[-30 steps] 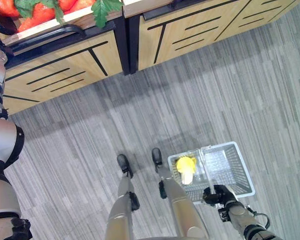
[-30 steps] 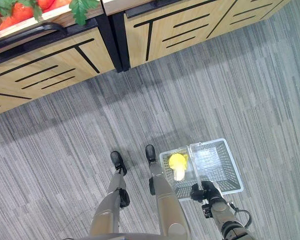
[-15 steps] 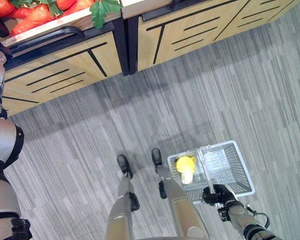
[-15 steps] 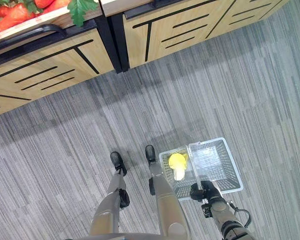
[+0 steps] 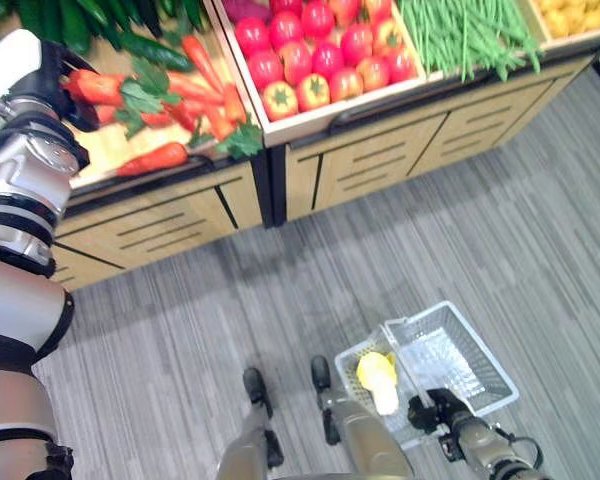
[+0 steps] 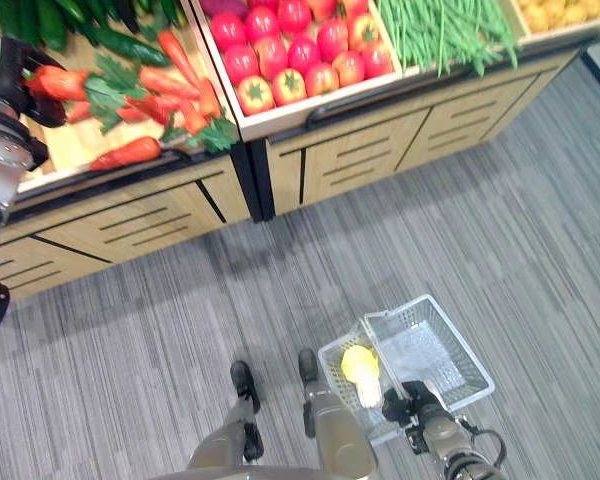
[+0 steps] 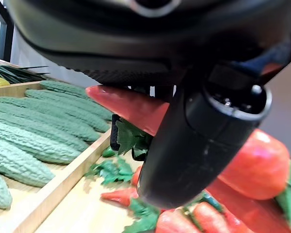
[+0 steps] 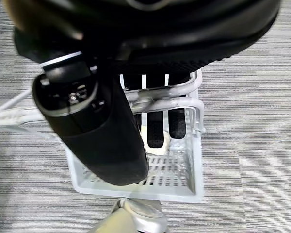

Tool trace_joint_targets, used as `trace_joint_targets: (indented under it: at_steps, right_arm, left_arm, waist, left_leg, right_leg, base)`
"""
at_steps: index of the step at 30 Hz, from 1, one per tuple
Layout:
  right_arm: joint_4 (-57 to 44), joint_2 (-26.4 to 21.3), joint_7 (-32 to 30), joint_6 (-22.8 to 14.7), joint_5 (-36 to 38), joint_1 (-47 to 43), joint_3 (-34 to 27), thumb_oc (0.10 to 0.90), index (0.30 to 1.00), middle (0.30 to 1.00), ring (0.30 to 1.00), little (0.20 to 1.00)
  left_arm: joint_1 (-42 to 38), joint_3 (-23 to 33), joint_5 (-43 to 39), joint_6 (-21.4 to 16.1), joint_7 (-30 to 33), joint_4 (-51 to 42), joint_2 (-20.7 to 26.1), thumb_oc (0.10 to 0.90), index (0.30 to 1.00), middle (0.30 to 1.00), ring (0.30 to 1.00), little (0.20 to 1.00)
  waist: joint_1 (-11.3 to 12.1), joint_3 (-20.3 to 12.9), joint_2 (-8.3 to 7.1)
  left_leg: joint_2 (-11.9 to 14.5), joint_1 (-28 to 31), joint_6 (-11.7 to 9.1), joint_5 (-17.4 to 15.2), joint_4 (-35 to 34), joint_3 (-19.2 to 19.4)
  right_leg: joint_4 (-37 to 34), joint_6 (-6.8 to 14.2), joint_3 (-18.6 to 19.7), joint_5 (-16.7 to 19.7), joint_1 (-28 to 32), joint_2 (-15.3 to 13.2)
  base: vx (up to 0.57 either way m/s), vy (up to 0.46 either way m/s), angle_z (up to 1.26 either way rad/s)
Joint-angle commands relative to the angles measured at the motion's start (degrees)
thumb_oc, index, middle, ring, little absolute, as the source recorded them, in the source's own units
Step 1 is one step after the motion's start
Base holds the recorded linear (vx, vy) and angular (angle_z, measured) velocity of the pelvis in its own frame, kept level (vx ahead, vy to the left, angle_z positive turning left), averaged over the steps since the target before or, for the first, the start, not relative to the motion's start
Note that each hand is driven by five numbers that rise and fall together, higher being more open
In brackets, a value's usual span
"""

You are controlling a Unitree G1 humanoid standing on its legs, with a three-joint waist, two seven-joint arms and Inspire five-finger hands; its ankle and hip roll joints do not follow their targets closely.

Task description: Get the vegetables into the basket

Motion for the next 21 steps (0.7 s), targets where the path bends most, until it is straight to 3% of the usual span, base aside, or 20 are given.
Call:
trace_joint_targets:
  at_steps: [1, 7, 10, 11, 12, 13, 16, 17, 18, 20, 21]
  right_arm:
    - [2.6, -1.9, -0.1, 0.9, -1.4, 6.4, -2.4, 0.4, 0.3, 0.3, 0.3, 0.3]
    - [3.6, -1.1, -0.3, 1.4, -2.3, 6.3, -3.9, 0.4, 0.3, 0.3, 0.3, 0.3]
    - [4.0, -0.7, -0.5, 1.7, -2.8, 6.5, -5.5, 0.4, 0.3, 0.3, 0.3, 0.3]
    - [4.2, 0.1, -0.5, 1.7, -3.4, 6.4, -6.2, 0.4, 0.3, 0.3, 0.3, 0.3]
    - [4.2, 0.0, -0.5, 1.7, -3.4, 6.4, -6.1, 0.4, 0.3, 0.3, 0.3, 0.3]
    - [4.0, 0.5, -0.7, 1.9, -4.0, 6.6, -6.9, 0.4, 0.3, 0.3, 0.3, 0.3]
    - [3.7, 0.9, -0.8, 1.9, -4.4, 6.7, -7.6, 0.4, 0.3, 0.3, 0.3, 0.3]
    - [3.3, 1.3, -0.9, 2.1, -5.3, 6.5, -8.2, 0.4, 0.3, 0.3, 0.3, 0.3]
    - [3.3, 1.1, -0.9, 2.1, -5.3, 6.5, -8.0, 0.4, 0.3, 0.3, 0.3, 0.3]
    - [2.4, 1.5, -0.9, 2.2, -6.4, 6.9, -8.7, 0.4, 0.3, 0.3, 0.3, 0.3]
    - [1.7, 2.0, -0.9, 2.3, -7.9, 7.6, -8.8, 0.4, 0.3, 0.3, 0.3, 0.3]
  left_arm:
    - [-4.5, 6.0, -1.6, -3.1, 1.8, 1.8, 1.5, 0.4, 0.3, 0.3, 0.3, 0.3]
    - [5.3, 11.8, -5.4, -4.8, 1.6, -7.9, 0.5, 0.4, 0.3, 0.3, 0.3, 0.3]
    - [12.8, 15.4, -6.2, -5.9, 0.5, -16.5, 0.8, 0.4, 0.3, 0.3, 0.3, 0.3]
    - [18.4, 18.2, -5.6, -6.4, 0.7, -23.2, 1.1, 0.4, 0.3, 0.3, 0.3, 0.3]
    - [18.8, 18.6, -5.5, -6.2, 0.7, -23.5, 1.1, 0.4, 0.3, 0.3, 0.3, 0.3]
    - [25.2, 21.7, -5.6, -6.9, -0.1, -30.5, 0.7, 0.4, 0.3, 0.3, 0.3, 0.3]
    - [31.3, 25.1, -5.4, -7.0, -0.7, -36.9, -0.3, 0.4, 0.3, 0.3, 0.3, 0.3]
    - [37.9, 29.0, -7.3, -8.0, -1.1, -44.0, -2.7, 0.4, 0.3, 0.3, 0.3, 0.3]
    - [38.5, 29.5, -7.2, -7.8, -1.1, -44.4, -2.7, 0.4, 0.3, 0.3, 0.3, 0.3]
    - [47.1, 34.3, -9.0, -8.8, -2.4, -53.2, -5.7, 0.4, 0.3, 0.3, 0.3, 0.3]
    - [55.4, 38.0, -9.6, -9.2, -3.6, -61.1, -11.2, 0.4, 0.3, 0.3, 0.3, 0.3]
  waist:
    - [-0.6, -2.1, -1.39]
    - [0.1, -3.9, -0.71]
    - [0.6, -4.8, -0.55]
    - [1.0, -5.2, -0.64]
    - [0.9, -5.2, -0.55]
    - [1.3, -5.5, -0.77]
    - [1.4, -5.9, -0.75]
    - [2.1, -6.2, -1.06]
    - [1.9, -6.2, -0.93]
    - [2.3, -6.5, -1.17]
    - [2.9, -7.1, -1.44]
  left_leg:
    - [-3.2, 7.2, -0.2, -9.6, 0.2, 0.5]
    - [-3.2, 12.6, -0.1, -10.3, 0.2, 0.3]
    - [-3.4, 15.3, 0.0, -10.8, 0.2, 0.3]
    - [-3.4, 16.8, 0.1, -10.9, 0.2, 0.1]
    - [-3.4, 16.9, 0.1, -11.0, 0.2, 0.1]
    - [-3.4, 18.4, 0.3, -11.4, 0.2, 0.3]
    - [-3.5, 19.9, 0.4, -11.7, 0.2, 0.3]
    - [-3.6, 21.3, 0.6, -12.0, 0.2, 0.1]
    - [-3.6, 21.4, 0.6, -12.0, 0.2, 0.1]
    - [-3.8, 23.4, 0.9, -12.7, 0.2, 0.1]
    - [-3.9, 25.3, 1.3, -13.4, 0.2, 0.1]
  right_leg:
    - [-13.2, 6.1, -0.8, 3.5, 8.7, -1.4]
    - [-13.2, 5.8, -1.3, 1.8, 14.3, -1.3]
    - [-13.2, 5.8, -1.6, 1.0, 17.0, -1.2]
    - [-13.2, 5.7, -1.8, 0.6, 18.7, -1.3]
    - [-13.2, 5.7, -1.8, 0.6, 18.8, -1.3]
    - [-13.2, 5.5, -2.0, 0.2, 20.2, -1.3]
    - [-13.2, 5.4, -2.1, -0.2, 21.9, -1.2]
    - [-13.2, 5.3, -2.2, -0.6, 23.4, -1.2]
    - [-13.2, 5.3, -2.2, -0.7, 23.5, -1.2]
    - [-13.2, 5.2, -2.1, -1.2, 25.5, -1.2]
    - [-13.2, 5.0, -2.2, -1.9, 27.5, -1.2]
  base:
    - [-0.05, -0.026, 0.01]
    - [-0.05, -0.027, 0.04]
    - [-0.08, -0.02, 0.06]
    - [-0.05, -0.009, 0.07]
    - [-0.09, -0.014, 0.03]
    - [-0.05, -0.004, 0.01]
    - [-0.06, -0.007, 0.02]
    - [-0.07, -0.006, -0.01]
    - [-0.06, 0.0, 0.02]
    - [-0.07, 0.015, 0.18]
    - [-0.07, 0.018, 0.19]
